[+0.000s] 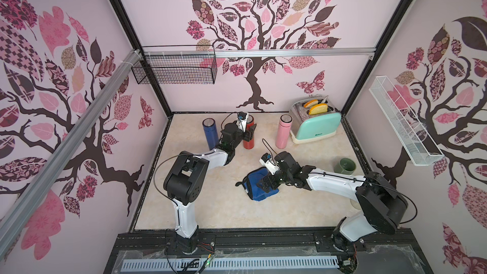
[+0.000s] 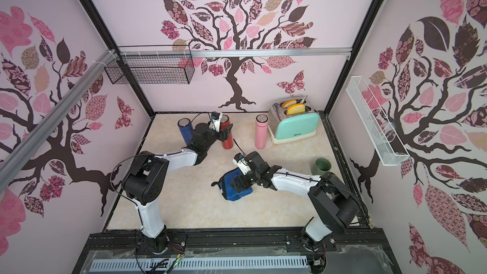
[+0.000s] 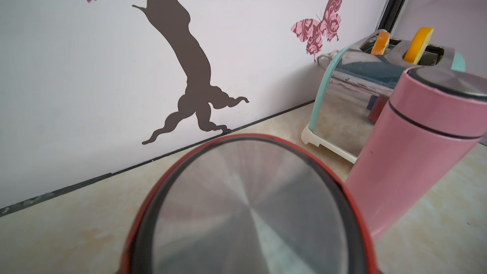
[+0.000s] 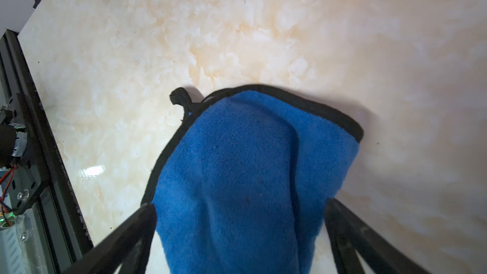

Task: Wipe the surface of the thermos
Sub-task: Place the cleaning item at the center of the board, then place the thermos at the center of the board.

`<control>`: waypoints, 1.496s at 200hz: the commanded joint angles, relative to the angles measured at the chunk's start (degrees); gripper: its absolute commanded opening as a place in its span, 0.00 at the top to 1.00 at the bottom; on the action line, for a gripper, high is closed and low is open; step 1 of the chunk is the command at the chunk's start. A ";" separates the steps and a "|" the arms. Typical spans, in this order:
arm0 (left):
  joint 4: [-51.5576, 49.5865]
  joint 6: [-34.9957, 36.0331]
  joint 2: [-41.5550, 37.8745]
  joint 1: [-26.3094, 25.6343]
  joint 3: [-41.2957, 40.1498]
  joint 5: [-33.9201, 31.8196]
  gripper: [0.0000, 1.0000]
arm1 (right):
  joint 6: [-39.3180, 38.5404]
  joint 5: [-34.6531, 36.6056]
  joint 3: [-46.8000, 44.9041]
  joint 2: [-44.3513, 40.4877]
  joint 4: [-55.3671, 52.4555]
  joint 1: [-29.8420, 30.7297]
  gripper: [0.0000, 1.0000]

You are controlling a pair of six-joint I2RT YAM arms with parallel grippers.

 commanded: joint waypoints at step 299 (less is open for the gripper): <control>-0.18 1.48 -1.29 -0.33 -0.99 2.14 0.15 | -4.57 12.35 16.96 -10.70 -11.49 -7.60 0.00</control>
